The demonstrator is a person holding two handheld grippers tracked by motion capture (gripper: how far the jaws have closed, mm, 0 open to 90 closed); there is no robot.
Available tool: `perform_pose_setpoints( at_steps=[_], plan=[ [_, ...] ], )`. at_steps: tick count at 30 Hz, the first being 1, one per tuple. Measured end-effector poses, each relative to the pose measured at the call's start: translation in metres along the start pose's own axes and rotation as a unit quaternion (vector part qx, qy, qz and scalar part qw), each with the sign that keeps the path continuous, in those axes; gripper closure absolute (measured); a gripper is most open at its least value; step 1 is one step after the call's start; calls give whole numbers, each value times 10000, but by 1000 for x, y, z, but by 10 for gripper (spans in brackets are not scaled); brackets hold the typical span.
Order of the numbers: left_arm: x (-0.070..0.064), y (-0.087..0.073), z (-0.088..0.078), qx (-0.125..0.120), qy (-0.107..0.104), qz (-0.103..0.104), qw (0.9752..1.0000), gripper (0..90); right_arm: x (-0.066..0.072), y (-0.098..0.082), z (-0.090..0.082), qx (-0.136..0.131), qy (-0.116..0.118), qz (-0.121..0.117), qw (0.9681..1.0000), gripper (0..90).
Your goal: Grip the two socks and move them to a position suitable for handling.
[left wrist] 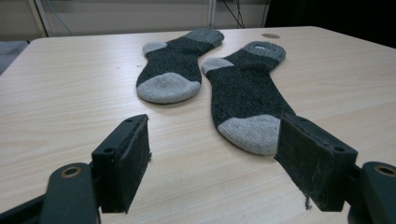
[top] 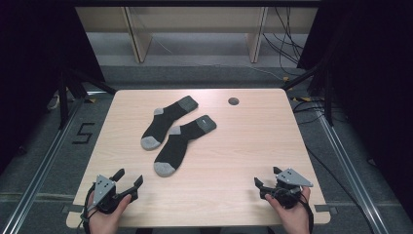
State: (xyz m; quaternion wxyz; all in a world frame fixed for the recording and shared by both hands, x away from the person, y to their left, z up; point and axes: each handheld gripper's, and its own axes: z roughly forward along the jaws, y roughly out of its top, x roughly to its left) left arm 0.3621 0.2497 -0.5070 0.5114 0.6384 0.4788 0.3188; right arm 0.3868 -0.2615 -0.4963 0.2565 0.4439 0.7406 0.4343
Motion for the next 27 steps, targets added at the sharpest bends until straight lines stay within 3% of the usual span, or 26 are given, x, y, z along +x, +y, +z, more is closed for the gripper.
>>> perform_pose_setpoints(
  at_steps=[4,5,7,8,11,12,15,19,20,24,27],
  plan=[
    [-4,1,5,99,-54,146,9998,254,-4,-1,2,-18,-9,-27,10000,191],
    [-8,5,9,113,-180,201,9996,256,-6,0,4,66,-13,18,10000,188],
    [-11,8,10,153,-202,246,9994,261,-6,3,8,92,-59,-31,9999,230],
    [-15,14,14,238,-309,382,9985,261,-5,6,10,170,-126,-18,9998,249],
    [-20,20,18,331,-419,446,9976,264,-4,11,13,184,-140,-58,9997,238],
    [-24,22,20,489,-479,451,9966,264,-2,13,13,273,-138,3,9995,245],
    [-32,24,30,774,-731,483,9931,270,1,24,17,301,-177,-165,9993,267],
    [-39,22,45,1073,-963,460,9885,286,4,40,24,366,-215,-32,9991,282],
    [-39,23,47,1118,-974,469,9878,286,6,43,29,372,-168,64,9991,282],
    [-39,27,57,1237,-956,489,9865,283,10,58,47,568,-105,46,9983,282],
    [-41,31,67,1426,-986,563,9832,282,14,70,65,551,-17,2,9985,331]
  ],
)
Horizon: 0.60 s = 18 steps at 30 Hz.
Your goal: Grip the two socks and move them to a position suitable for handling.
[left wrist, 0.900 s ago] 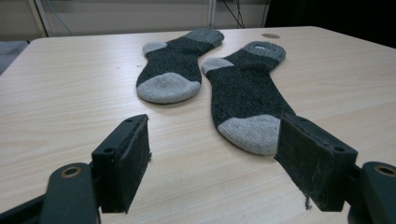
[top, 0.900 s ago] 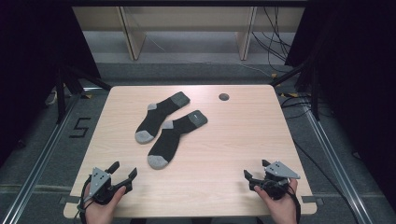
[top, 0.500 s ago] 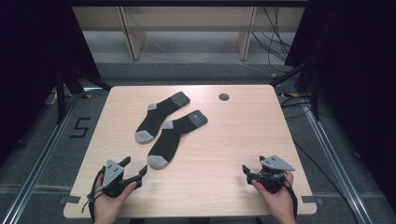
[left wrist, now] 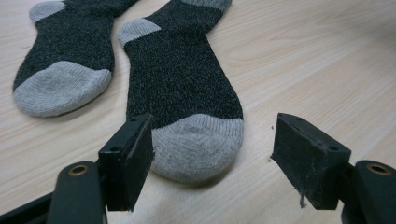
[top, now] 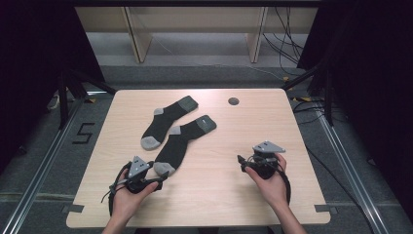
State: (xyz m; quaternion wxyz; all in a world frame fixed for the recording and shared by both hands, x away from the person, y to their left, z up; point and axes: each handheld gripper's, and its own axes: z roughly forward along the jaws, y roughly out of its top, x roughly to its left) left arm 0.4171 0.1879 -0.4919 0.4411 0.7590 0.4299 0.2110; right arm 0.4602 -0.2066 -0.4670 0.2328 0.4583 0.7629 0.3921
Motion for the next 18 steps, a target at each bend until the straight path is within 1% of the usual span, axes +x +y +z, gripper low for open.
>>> perform_pose_setpoints(
  at_steps=[1,2,3,4,5,6,7,8,9,10,11,13,14,15,16,17,18],
  plan=[
    [0,1,2,20,-14,-4,10000,281,2,5,6,-61,24,-3,10000,337],
    [0,2,7,116,-59,35,9999,280,3,11,16,-7,41,-69,10000,336],
    [0,2,7,116,-59,35,9999,280,3,11,16,-7,41,-69,10000,336],
    [2,2,9,185,-99,125,9997,280,3,13,20,-13,91,-67,9999,338],
    [1,3,12,214,-82,89,9997,280,5,17,25,12,164,13,9999,342],
    [0,3,15,203,-130,50,9997,280,5,21,29,26,197,-43,9998,343],
    [0,4,16,316,-145,125,9993,280,7,24,32,98,134,-44,9999,343],
    [-1,5,19,274,-165,72,9995,281,9,27,36,85,141,-22,9999,342],
    [0,6,21,377,-193,182,9989,280,9,29,37,178,141,-55,9997,341],
    [-1,7,24,404,-170,179,9989,281,10,31,41,171,176,-75,9997,341],
    [0,8,27,418,-183,190,9988,282,11,33,43,209,160,-45,9996,338],
    [-1,15,34,377,-164,113,9991,284,14,36,47,193,210,-2,9996,335],
    [0,18,36,373,-160,117,9991,284,16,37,47,216,255,-24,9994,335],
    [-1,23,40,331,-181,96,9992,283,18,38,48,213,272,52,9994,335],
    [-1,33,49,274,-181,87,9994,284,21,39,47,179,284,70,9994,335],
    [-1,33,49,274,-181,87,9994,284,21,39,47,179,284,70,9994,335],
    [2,43,60,315,-200,190,9991,289,24,39,45,162,312,24,9994,335]
  ],
)
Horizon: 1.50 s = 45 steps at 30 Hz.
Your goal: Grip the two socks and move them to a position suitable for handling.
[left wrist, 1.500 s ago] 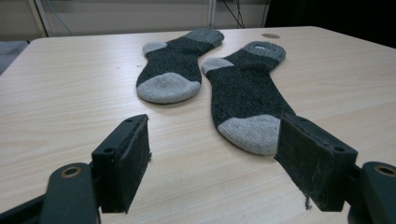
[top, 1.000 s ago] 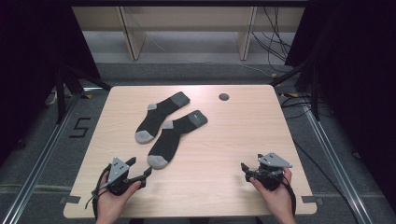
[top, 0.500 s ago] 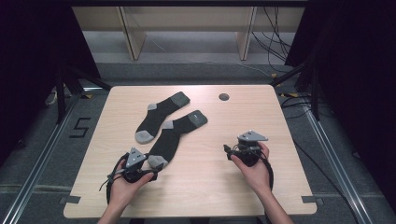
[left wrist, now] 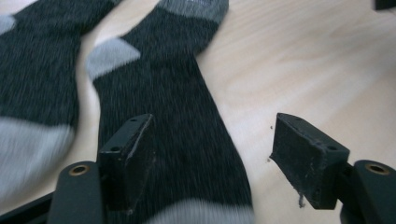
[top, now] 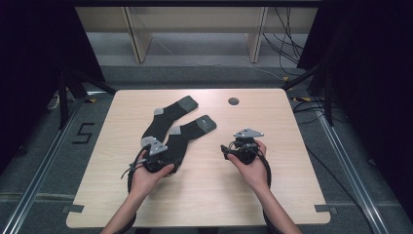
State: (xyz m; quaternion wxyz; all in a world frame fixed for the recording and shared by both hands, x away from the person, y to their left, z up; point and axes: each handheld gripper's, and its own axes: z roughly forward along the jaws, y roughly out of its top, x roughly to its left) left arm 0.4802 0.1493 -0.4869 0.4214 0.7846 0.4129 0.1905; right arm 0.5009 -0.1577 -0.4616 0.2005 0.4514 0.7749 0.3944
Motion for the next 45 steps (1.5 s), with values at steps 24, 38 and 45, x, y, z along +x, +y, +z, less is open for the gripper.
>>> perform_pose_setpoints(
  at_steps=[24,38,45],
  plan=[
    [13,39,75,624,429,359,9965,500,-9,-15,-27,-110,47,59,9999,321],
    [9,43,68,592,28,1043,9928,837,-15,-14,-31,-97,27,35,9999,321],
    [-7,43,42,450,-445,1553,9858,839,-18,-10,-41,-148,-49,175,9997,319]
  ],
)
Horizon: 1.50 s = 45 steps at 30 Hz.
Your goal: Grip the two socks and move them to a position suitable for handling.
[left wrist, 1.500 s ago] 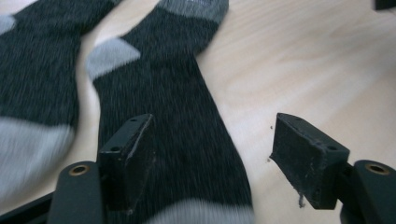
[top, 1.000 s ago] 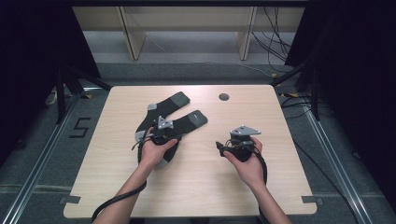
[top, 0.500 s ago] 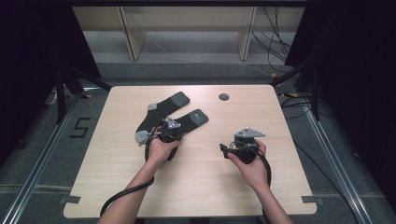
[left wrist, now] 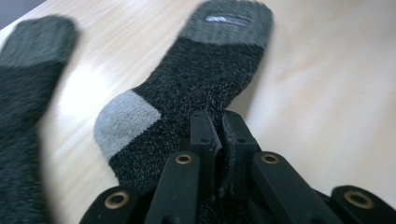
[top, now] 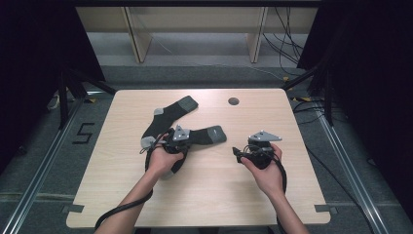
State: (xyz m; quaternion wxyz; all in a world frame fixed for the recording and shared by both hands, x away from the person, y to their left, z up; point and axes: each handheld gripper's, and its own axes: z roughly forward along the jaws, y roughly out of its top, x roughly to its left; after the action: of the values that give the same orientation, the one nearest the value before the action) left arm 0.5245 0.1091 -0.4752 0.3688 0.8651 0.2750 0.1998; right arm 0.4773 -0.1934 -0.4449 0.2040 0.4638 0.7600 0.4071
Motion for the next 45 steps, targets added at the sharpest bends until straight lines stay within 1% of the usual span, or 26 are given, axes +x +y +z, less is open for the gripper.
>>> perform_pose_setpoints(
  at_steps=[2,4,7,11,12,13,15,16,19,22,24,26,28,29,30,31,33,36,37,38,39,40,41,42,43,45],
  plan=[
    [-13,-3,-12,27,-249,254,9994,838,-2,2,-6,-33,-45,-46,10000,319],
    [-27,-11,-23,1,-511,298,9982,837,-3,4,-10,-70,-6,-124,9999,316],
    [-51,-23,-39,85,-684,625,9957,836,-4,3,-17,-81,-108,-246,9996,313],
    [-73,-38,-54,104,-895,1073,9901,836,0,-3,-20,45,-76,-146,9999,311],
    [-75,-40,-55,131,-912,1154,9890,836,0,-6,-17,24,-43,-299,9995,311],
    [-80,-42,-57,122,-1014,1288,9864,836,4,-8,-17,161,-61,-185,9997,311],
    [-84,-43,-59,100,-1108,1307,9852,836,4,-9,-16,138,-12,-207,9997,311],
    [-86,-43,-61,102,-1158,1345,9841,835,4,-10,-15,75,-61,-415,9991,310],
    [-94,-42,-64,79,-1291,1410,9815,830,10,-15,-13,194,56,-193,9996,309],
    [-97,-42,-62,43,-1299,1413,9814,821,7,-16,-11,274,52,-377,9989,309],
    [-92,-43,-59,9,-1141,1331,9845,783,7,-18,-10,290,-3,-410,9987,309],
    [-84,-43,-58,13,-1049,1325,9856,768,9,-19,-10,335,0,-317,9989,309],
    [-80,-41,-58,-102,-1130,1313,9848,715,8,-21,-9,339,26,-331,9989,308],
    [-76,-36,-60,-170,-1428,1047,9841,529,7,-21,-10,373,36,-250,9990,308],
    [-76,-36,-60,-170,-1428,1047,9841,432,7,-21,-10,373,36,-250,9990,308],
    [-70,-32,-64,-331,-1472,820,9851,432,6,-22,-10,340,14,-275,9990,308],
    [-59,-26,-70,-482,-1446,586,9866,302,5,-22,-11,331,39,-185,9993,308],
    [-21,-17,-76,-842,-1073,-155,9905,318,1,-21,-13,247,93,-266,9993,307],
    [-6,-15,-75,-840,-630,-465,9934,334,1,-20,-16,272,3,-195,9994,307],
    [11,-14,-72,-684,-120,-463,9965,340,1,-21,-17,230,15,-123,9997,307],
    [39,-14,-64,-379,681,-472,9958,377,1,-21,-20,149,-14,-19,9999,307],
    [39,-14,-64,-379,681,-472,9958,377,1,-21,-20,149,-14,-19,9999,307],
    [62,-15,-49,-171,1158,-1023,9878,378,-2,-22,-23,96,-15,-113,9999,306],
    [62,-15,-49,-171,1158,-1023,9878,379,-2,-22,-23,96,-15,-113,9999,306],
    [73,-16,-38,-121,1145,-1224,9858,379,-1,-23,-23,104,56,-21,9999,306],
    [85,-16,-18,171,1383,-1012,9851,401,0,-24,-26,152,47,18,9999,305]
  ],
)
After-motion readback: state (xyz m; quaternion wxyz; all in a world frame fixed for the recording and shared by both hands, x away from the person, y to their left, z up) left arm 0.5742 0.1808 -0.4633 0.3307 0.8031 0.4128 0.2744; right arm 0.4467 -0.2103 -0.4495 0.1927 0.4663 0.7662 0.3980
